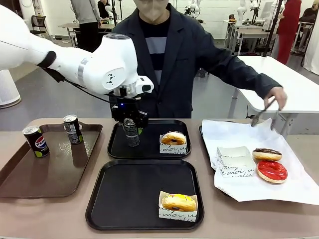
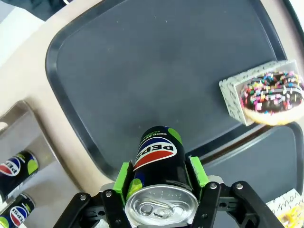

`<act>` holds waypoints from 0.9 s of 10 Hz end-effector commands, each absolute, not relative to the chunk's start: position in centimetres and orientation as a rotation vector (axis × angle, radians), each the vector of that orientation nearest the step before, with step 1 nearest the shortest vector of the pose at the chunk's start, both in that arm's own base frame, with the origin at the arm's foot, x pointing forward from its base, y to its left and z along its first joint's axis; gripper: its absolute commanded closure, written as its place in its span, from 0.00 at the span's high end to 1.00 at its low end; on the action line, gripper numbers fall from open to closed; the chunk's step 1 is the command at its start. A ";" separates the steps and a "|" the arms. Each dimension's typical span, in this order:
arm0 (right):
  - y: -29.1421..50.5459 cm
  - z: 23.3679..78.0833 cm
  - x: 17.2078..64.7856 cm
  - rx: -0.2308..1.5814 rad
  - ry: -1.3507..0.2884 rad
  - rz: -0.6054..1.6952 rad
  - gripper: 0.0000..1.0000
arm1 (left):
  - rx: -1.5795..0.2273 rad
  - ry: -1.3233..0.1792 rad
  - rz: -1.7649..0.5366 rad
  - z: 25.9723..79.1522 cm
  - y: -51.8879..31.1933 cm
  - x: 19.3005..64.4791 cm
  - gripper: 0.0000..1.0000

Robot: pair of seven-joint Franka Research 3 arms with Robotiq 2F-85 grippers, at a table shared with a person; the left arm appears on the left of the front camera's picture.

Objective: Set up donuts and drinks on trays.
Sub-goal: Pick up one Pepsi coke and place it on the Flat Tray.

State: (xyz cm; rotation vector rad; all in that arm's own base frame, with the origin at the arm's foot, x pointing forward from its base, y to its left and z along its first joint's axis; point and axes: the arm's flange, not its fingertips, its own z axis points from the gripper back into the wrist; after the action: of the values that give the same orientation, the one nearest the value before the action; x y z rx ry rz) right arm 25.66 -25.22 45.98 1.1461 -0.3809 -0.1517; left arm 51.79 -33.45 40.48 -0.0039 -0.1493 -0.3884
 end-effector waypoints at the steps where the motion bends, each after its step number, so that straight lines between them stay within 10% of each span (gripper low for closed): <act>1: -25.3 46.0 25.7 1.161 -0.400 -0.138 1.00 | 0.027 -0.137 -0.357 40.4 -34.6 53.6 0.59; 6: -25.3 46.0 25.7 1.161 -0.400 -0.138 1.00 | 0.029 -0.092 -0.363 38.7 -34.4 54.3 0.59; 8: -25.3 46.0 25.7 1.161 -0.400 -0.138 1.00 | 0.004 -0.108 -0.380 39.8 -34.4 53.6 1.00; 9: -25.3 46.0 25.7 1.161 -0.400 -0.138 1.00 | 0.015 -0.119 -0.384 40.6 -34.3 53.1 1.00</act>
State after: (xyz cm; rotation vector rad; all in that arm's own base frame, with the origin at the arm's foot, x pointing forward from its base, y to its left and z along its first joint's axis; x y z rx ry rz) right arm 25.66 -25.22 45.98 1.1460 -0.3811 -0.1518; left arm 53.79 -34.58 39.45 0.0031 -0.1097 -0.3806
